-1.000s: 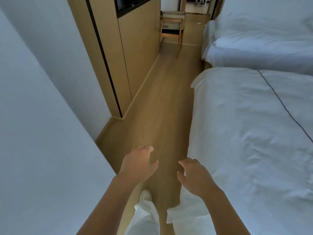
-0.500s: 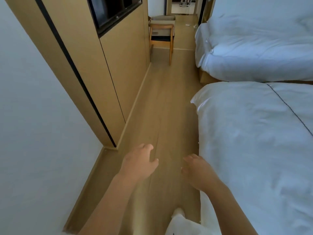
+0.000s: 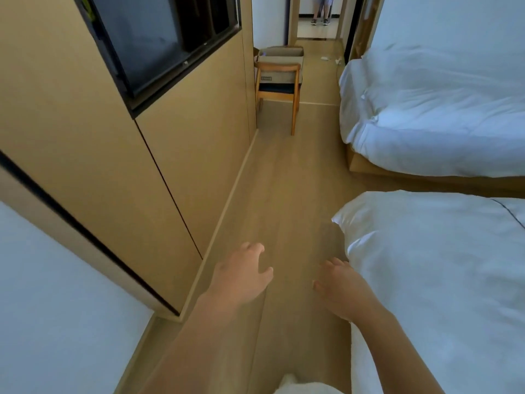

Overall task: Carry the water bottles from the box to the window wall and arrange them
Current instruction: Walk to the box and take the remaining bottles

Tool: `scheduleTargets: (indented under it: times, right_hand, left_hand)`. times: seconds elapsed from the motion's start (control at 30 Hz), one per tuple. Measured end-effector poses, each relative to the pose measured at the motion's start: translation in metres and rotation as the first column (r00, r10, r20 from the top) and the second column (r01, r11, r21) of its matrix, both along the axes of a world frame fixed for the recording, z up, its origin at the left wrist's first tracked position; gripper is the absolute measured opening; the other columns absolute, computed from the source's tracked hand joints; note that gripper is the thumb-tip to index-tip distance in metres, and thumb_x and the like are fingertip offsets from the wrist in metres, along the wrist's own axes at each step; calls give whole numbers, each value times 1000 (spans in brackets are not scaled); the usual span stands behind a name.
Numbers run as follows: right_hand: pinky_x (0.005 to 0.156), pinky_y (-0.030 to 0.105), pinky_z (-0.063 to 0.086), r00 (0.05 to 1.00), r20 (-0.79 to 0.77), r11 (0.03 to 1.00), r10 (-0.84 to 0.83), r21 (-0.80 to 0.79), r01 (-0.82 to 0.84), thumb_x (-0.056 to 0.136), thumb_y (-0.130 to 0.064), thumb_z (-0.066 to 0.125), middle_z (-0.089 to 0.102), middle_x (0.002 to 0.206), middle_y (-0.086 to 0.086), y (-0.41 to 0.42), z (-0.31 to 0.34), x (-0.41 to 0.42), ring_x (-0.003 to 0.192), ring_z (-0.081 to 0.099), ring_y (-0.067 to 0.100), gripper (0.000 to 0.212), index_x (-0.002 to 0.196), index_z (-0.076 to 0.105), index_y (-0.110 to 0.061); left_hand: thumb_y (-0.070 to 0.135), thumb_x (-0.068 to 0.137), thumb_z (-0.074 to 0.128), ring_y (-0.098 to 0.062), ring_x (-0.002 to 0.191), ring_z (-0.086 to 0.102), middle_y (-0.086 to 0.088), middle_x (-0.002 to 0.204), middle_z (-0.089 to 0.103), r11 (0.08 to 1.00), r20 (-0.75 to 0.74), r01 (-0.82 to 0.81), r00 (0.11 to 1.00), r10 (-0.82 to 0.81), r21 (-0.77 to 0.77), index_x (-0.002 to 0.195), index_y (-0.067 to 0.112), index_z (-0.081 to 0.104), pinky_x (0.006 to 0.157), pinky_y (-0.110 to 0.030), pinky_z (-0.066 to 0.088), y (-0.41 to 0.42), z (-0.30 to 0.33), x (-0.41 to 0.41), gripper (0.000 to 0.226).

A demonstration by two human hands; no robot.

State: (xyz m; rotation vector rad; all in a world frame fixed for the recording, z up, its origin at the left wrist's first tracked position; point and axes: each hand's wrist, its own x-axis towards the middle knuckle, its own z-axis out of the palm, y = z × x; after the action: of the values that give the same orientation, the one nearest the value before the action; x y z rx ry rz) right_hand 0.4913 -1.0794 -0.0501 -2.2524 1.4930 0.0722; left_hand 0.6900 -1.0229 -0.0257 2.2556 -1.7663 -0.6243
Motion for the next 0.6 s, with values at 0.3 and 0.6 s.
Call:
scheduleTargets:
  times: [0.3, 0.6]
  right_hand:
    - [98, 34, 42, 999, -4, 998, 40, 51, -40, 92, -31, 45, 46, 136, -1, -164, -11, 56, 120, 44, 20, 46, 136, 42, -16]
    - [100, 31, 39, 997, -61, 999, 39, 25, -38, 93, -36, 46, 44, 139, -1, -358, -25, 173, 126, 40, 21, 50, 138, 40, -17]
  left_hand:
    - [41, 90, 54, -12, 97, 52, 6, 129, 48, 998, -63, -69, 996, 68, -8, 130, 22, 46, 78, -27, 40, -163, -15, 58, 45]
    - [40, 90, 55, -19, 118, 51, 2, 131, 51, 999, -10, -2, 1000, 2, -34, 128, 21, 49, 93, -30, 44, -367, -8, 176, 43]
